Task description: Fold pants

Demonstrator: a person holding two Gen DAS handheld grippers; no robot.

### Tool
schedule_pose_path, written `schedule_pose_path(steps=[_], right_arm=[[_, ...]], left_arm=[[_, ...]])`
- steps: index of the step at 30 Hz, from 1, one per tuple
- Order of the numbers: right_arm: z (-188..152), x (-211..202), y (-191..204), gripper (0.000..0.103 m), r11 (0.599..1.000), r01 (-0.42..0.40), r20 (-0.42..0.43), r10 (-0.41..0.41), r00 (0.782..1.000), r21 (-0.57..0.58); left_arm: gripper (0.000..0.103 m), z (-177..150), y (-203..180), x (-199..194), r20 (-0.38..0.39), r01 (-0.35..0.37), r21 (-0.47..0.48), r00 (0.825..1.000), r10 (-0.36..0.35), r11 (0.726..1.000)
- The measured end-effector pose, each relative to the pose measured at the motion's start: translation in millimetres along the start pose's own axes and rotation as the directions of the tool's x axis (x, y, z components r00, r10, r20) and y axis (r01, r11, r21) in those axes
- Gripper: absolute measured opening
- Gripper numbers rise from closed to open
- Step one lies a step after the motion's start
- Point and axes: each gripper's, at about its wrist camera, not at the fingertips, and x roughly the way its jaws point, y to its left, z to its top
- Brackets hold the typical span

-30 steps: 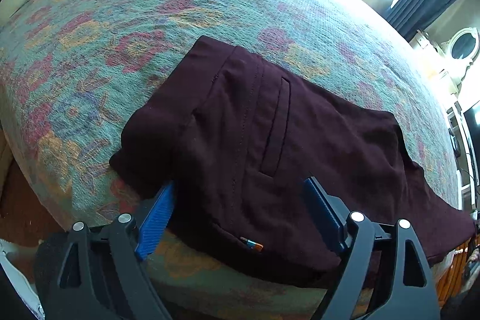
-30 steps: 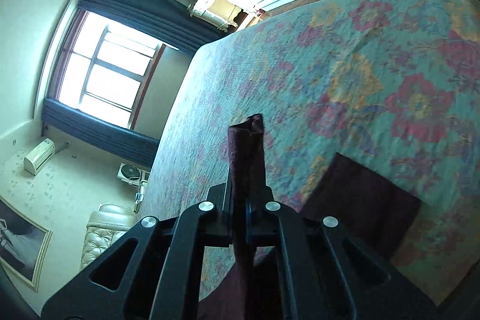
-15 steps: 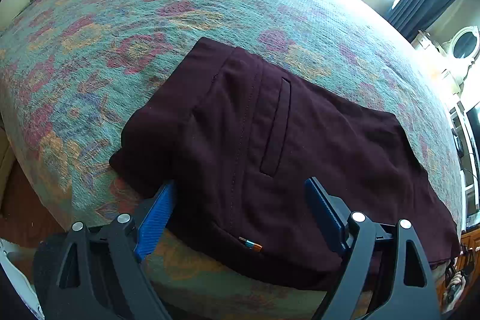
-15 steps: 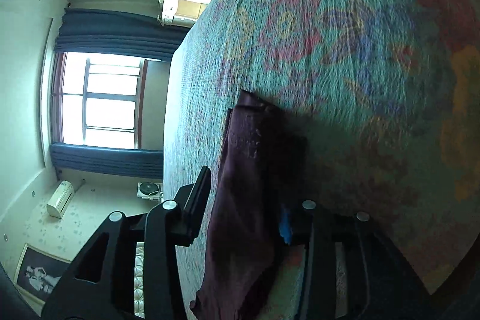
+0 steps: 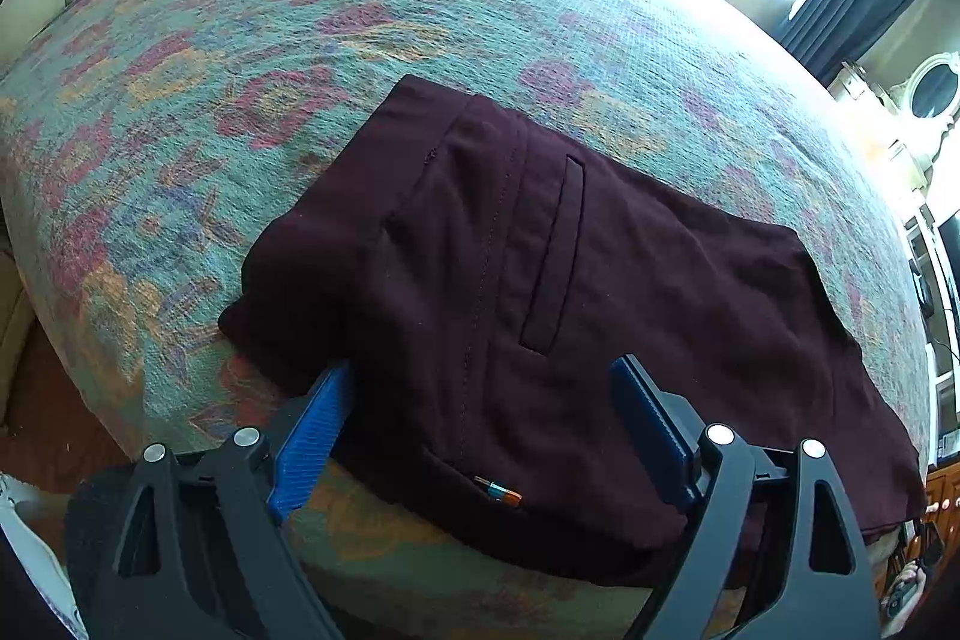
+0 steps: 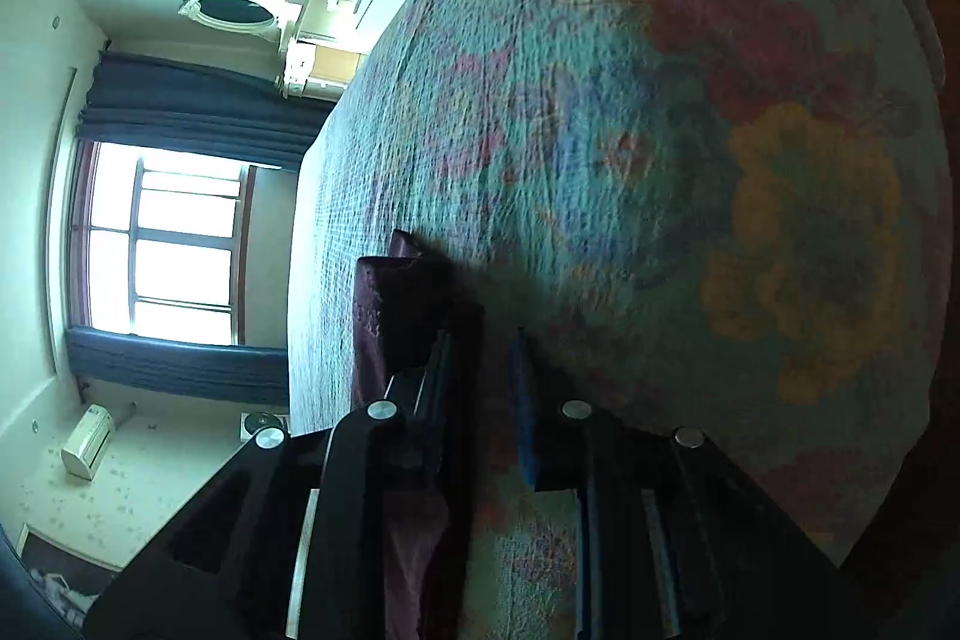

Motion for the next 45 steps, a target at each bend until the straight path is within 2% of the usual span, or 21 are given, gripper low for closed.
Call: schedule_pose_path(steps=[3, 4, 5, 11, 14, 17, 20, 22, 24, 27, 29, 31, 35, 36, 41, 43, 45], right_arm=[[1.0, 8.6, 11.1, 0.022, 0.999, 0.026, -0.004, -0.026, 1.000, -0.035], [2.7, 11.4, 14.8, 0.019, 0.999, 0.030, -0.011, -0.031, 0.999, -0.041], [4.7, 14.1, 18.6, 0.007, 0.998, 0.040, -0.019, -0.041, 0.999, -0.052], [15.0, -10.9, 25.8, 0.006, 0.998, 0.032, 0.044, -0.030, 0.999, -0.058], [17.7, 1.2, 4.9, 0.006, 0.997, 0.066, 0.012, -0.065, 0.998, -0.047], [22.0, -0.9, 3.7, 0.008, 0.999, 0.006, -0.013, -0.007, 1.000, -0.047], [31.4, -26.5, 3.7, 0.012, 0.999, 0.020, 0.061, -0.018, 0.998, -0.036], [34.0, -40.9, 7.3, 0.012, 0.999, 0.001, 0.072, 0.001, 0.997, -0.034], [25.4, -48.5, 13.4, 0.012, 0.998, -0.034, 0.026, 0.036, 0.999, -0.049], [-4.4, -44.2, 22.2, 0.015, 0.996, -0.079, -0.099, 0.074, 0.992, -0.044], [-32.2, -34.3, 25.4, 0.016, 0.994, -0.107, -0.197, 0.100, 0.975, -0.026], [-64.2, -21.7, 28.5, 0.016, 0.994, -0.105, -0.298, 0.091, 0.950, -0.031], [-108.0, -1.1, 32.6, 0.016, 0.996, -0.065, -0.416, 0.036, 0.909, -0.054], [-113.1, 2.7, 32.8, 0.016, 0.997, -0.061, -0.425, 0.031, 0.905, -0.055], [-120.1, -1.4, 39.3, 0.019, 0.999, -0.011, -0.392, -0.011, 0.920, -0.053], [-125.3, -4.8, 43.5, 0.026, 0.998, -0.003, -0.405, -0.020, 0.914, -0.057], [-134.9, -1.9, 48.6, 0.028, 0.997, 0.013, -0.433, -0.042, 0.900, -0.069]], left_arm=[[0.086, 0.4, -1.0, 0.1, -0.002, -0.004, -0.002, 1.000, 0.004, 1.000], [0.086, 0.9, -1.1, 0.2, -0.001, -0.006, -0.002, 1.000, 0.006, 1.000], [0.086, 0.9, -1.3, 0.3, -0.001, -0.007, -0.002, 1.000, 0.007, 1.000], [0.086, 0.3, -1.3, 0.2, -0.002, -0.006, -0.004, 1.000, 0.006, 1.000], [0.086, -0.2, -1.8, 1.4, 0.002, -0.009, -0.002, 1.000, 0.009, 1.000], [0.087, -0.9, -3.8, 2.3, 0.006, -0.017, 0.006, 1.000, 0.017, 1.000], [0.087, -0.9, -3.5, 2.5, 0.009, -0.016, 0.006, 1.000, 0.016, 1.000], [0.087, -0.9, -3.2, 2.5, 0.009, -0.014, 0.011, 1.000, 0.014, 1.000], [0.087, -0.7, -3.0, 2.5, 0.007, -0.012, 0.015, 1.000, 0.012, 1.000], [0.087, -1.1, -1.6, 1.5, 0.009, -0.005, 0.012, 1.000, 0.005, 1.000], [0.087, -2.0, -2.3, 1.2, 0.012, -0.005, 0.016, 1.000, 0.004, 1.000], [0.087, -3.1, -2.9, 1.1, 0.016, -0.006, 0.021, 1.000, 0.006, 1.000], [0.087, -4.8, -2.7, 0.3, 0.022, -0.004, 0.032, 1.000, 0.004, 0.999], [0.087, -4.9, -2.0, 0.1, 0.023, -0.001, 0.032, 1.000, 0.000, 0.999], [0.087, -4.0, 1.0, -0.7, 0.025, 0.014, 0.032, 1.000, -0.015, 0.999], [0.087, -2.9, 1.9, -0.5, 0.025, 0.023, 0.029, 0.999, -0.024, 0.999], [0.087, -2.3, 2.6, -0.2, 0.026, 0.028, 0.028, 0.999, -0.029, 0.999]])
